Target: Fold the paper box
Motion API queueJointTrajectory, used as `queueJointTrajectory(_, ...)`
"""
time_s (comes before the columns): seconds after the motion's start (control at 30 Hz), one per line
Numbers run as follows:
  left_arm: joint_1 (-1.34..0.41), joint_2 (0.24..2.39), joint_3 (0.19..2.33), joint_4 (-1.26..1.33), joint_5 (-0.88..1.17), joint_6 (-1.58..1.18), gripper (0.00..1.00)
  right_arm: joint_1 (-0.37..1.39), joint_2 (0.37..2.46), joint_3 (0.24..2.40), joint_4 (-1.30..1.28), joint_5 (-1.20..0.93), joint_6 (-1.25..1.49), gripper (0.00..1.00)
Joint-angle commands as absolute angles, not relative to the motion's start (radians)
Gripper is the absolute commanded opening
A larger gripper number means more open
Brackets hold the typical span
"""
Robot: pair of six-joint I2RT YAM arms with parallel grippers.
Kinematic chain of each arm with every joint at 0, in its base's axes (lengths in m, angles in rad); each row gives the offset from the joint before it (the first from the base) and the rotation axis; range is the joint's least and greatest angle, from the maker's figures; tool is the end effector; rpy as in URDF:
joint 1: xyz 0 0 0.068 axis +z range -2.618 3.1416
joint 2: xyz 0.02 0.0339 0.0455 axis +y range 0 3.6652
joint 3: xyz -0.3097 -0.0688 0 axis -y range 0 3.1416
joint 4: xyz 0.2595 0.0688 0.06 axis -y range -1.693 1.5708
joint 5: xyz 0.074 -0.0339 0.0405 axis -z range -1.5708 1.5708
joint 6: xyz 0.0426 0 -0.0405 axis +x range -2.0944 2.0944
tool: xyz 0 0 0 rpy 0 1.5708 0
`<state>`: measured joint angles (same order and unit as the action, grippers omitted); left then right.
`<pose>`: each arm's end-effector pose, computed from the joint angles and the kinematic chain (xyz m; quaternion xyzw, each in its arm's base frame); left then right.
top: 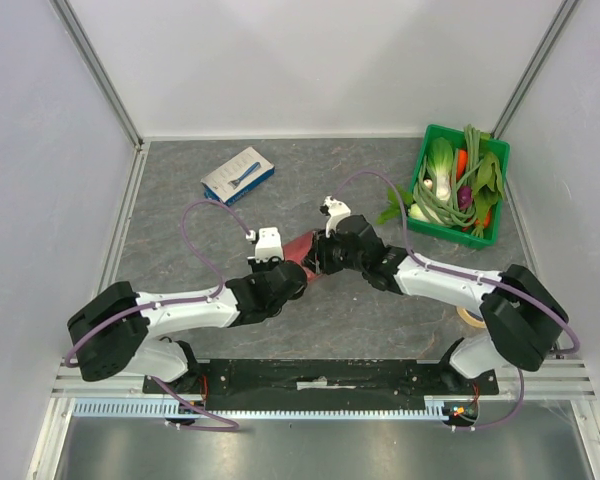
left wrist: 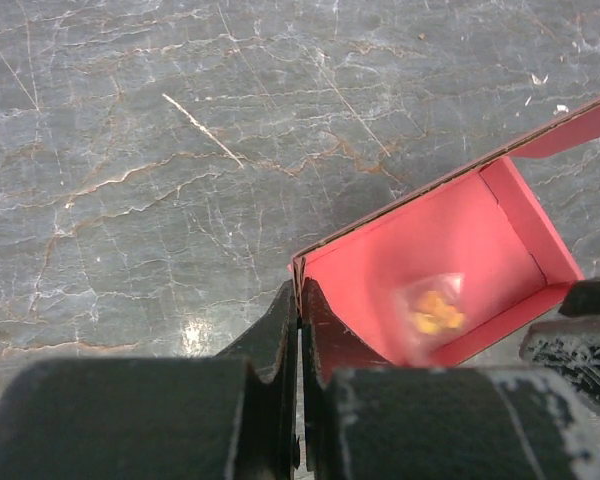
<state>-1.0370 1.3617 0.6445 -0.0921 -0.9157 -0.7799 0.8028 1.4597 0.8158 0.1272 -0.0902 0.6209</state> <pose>0.1612 -0.2064 0.2188 -0.0561 0.8470 -0.0105 0.5286 0.2268 0.2404 0.2560 -0.1010 0.8578 0.3577 0.3550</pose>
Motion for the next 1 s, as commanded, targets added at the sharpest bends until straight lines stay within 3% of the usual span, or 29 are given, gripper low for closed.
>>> queueJointTrajectory(0.0, -1.031, 1.328, 0.615, 0.032, -0.885, -0.657, 0.02, 0.801, 1.401, 0.838, 0.082, -0.023, 0.546, 0.52)
queueJointTrajectory(0.07, -1.026, 1.330, 0.611, 0.070, -0.867, -0.621, 0.02, 0.796, 1.312, 0.812, 0.022, 0.090, 0.471, 0.69)
queueJointTrajectory(0.13, -1.023, 1.330, 0.603, 0.092, -0.856, -0.571, 0.02, 0.756, 1.273, 0.804, -0.052, 0.097, 0.354, 0.73)
queueJointTrajectory(0.27, -1.011, 1.306, 0.548, 0.246, -0.761, -0.436, 0.02, 0.551, 1.239, 0.819, -0.135, -0.125, 0.207, 0.69)
queueJointTrajectory(0.43, -0.991, 1.282, 0.509, 0.290, -0.701, -0.336, 0.02, 0.537, 1.287, 0.813, -0.104, -0.242, 0.140, 0.56)
queueJointTrajectory(0.6, -0.977, 1.295, 0.520, 0.281, -0.660, -0.273, 0.02, 0.537, 1.344, 0.807, -0.049, -0.366, 0.098, 0.49)
queueJointTrajectory(0.8, -0.956, 1.308, 0.526, 0.281, -0.583, -0.250, 0.02, 0.540, 1.348, 0.715, 0.094, -0.413, 0.100, 0.55)
queueJointTrajectory(0.97, -0.945, 1.299, 0.511, 0.290, -0.563, -0.249, 0.02, 0.549, 1.376, 0.718, 0.111, -0.319, 0.068, 0.55)
